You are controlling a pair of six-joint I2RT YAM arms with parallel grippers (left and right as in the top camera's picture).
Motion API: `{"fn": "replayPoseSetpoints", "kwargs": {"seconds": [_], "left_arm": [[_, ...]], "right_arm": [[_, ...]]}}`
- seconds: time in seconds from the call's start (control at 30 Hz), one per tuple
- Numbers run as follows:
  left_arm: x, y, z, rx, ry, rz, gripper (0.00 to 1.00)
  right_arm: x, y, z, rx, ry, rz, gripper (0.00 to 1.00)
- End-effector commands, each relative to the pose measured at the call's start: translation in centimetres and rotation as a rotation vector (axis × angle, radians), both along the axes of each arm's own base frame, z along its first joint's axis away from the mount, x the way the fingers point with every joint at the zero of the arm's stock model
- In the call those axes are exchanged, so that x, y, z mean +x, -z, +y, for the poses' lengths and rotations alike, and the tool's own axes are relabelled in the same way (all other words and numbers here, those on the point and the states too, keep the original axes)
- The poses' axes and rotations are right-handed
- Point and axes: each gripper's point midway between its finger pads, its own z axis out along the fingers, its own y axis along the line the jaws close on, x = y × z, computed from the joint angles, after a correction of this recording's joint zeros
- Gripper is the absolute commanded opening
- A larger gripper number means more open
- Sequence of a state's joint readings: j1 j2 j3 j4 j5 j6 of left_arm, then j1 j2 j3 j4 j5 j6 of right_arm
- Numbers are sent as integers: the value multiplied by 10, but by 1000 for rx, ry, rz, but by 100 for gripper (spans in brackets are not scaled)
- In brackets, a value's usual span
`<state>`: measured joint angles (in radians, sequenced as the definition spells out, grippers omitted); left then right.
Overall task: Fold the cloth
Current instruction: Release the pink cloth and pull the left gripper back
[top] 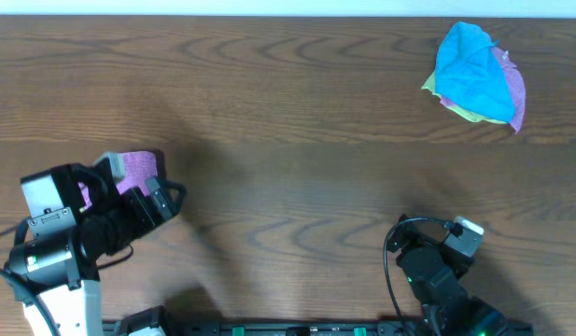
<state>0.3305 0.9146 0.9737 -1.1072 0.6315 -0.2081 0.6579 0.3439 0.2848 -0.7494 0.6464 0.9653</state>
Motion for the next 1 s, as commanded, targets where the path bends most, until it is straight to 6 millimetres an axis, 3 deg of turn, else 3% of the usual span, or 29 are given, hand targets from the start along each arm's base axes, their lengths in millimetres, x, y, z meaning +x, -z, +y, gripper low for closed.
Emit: {"fn": "replayPoseSetpoints", "kwargs": {"seconds": [0.0,0.07,0.3,0.67,0.97], "left_arm": [[-11,2,2,16,-26,63,95],[-21,7,2,28,-15,105,95],[-22,12,0,97,88,40,95],[10,35,-11,341,196,-448,95],[2,63,-1,534,180,-598,95]], "right_arm": [[0,1,-3,-4,17,-5,99],[0,1,-3,-4,17,-5,99],[0,1,-3,-4,17,-5,99],[0,1,-3,-4,17,-5,99],[0,1,-3,-3,17,-5,99]]}}
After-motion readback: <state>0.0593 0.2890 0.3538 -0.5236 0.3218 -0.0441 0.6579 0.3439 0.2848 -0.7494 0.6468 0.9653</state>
